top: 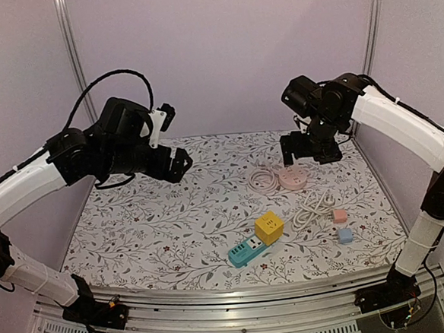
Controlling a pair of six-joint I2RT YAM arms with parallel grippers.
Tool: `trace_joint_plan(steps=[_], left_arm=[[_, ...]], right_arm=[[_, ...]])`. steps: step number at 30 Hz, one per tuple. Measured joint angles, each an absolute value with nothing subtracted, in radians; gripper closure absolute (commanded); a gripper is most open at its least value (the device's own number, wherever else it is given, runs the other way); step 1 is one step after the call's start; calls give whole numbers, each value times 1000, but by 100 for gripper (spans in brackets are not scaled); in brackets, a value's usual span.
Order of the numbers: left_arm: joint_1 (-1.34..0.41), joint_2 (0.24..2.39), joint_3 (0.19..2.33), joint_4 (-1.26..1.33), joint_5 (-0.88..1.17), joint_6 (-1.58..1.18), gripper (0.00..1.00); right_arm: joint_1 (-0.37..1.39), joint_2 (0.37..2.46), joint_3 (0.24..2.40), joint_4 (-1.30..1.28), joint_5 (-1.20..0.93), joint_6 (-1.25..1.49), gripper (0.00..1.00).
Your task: Insert the plug
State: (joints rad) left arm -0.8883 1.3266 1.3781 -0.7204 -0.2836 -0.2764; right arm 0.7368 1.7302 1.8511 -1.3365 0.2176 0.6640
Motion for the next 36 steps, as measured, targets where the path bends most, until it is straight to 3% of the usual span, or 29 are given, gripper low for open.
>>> trace_joint_plan(steps=[16,36], left_arm=[[-881,1327,1366,-603,-281,-279,1],[-881,1372,1365,-593,-51,-272,2]], right_arm=[[631,1451,1442,-1339,149,987,2],[307,1409,1090,-1142,13,1042,17]])
